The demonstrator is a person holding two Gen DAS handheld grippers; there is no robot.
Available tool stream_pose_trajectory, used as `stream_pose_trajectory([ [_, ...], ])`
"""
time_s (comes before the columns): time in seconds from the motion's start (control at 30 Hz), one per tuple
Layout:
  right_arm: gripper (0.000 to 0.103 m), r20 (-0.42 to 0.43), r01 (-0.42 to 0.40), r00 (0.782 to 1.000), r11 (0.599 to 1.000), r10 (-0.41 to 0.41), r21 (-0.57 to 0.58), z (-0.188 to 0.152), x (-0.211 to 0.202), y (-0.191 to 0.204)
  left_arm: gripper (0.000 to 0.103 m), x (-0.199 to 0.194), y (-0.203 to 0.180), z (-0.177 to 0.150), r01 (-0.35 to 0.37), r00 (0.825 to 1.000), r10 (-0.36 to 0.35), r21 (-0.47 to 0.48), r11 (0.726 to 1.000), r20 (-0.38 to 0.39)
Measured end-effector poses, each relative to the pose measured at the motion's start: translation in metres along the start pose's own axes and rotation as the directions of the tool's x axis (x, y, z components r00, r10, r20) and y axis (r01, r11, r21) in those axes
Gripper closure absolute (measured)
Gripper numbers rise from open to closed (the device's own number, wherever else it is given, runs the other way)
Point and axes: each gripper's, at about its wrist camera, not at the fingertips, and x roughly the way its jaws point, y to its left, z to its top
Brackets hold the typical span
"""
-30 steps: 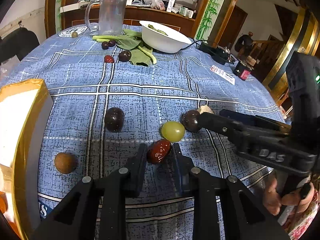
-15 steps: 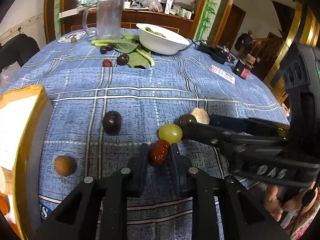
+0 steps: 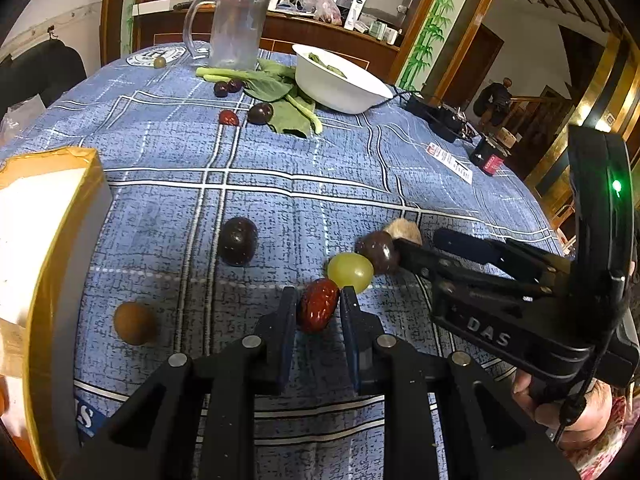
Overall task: Organize fruits
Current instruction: 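Grasp the cream round chunk with the right tool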
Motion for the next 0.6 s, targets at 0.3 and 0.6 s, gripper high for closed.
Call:
stream_pose_trajectory([
  [0.3,0.071,-0.021,0.017,1.0,0.999,-0.018,-0.043,0.014,0.014,0.011,0.083,-0.007,0.002,0.0,0.023,1.0,-0.023,-0.014,1.0,0.019],
  [0.6,0.071,0.004,0.037,0.999,0.999,-0.037,-0.012,0.0,-0.017,0.018,0.084,-0.014,0.007,0.002,0.06,0.997,-0.058,-0.032,0.998,0.05],
])
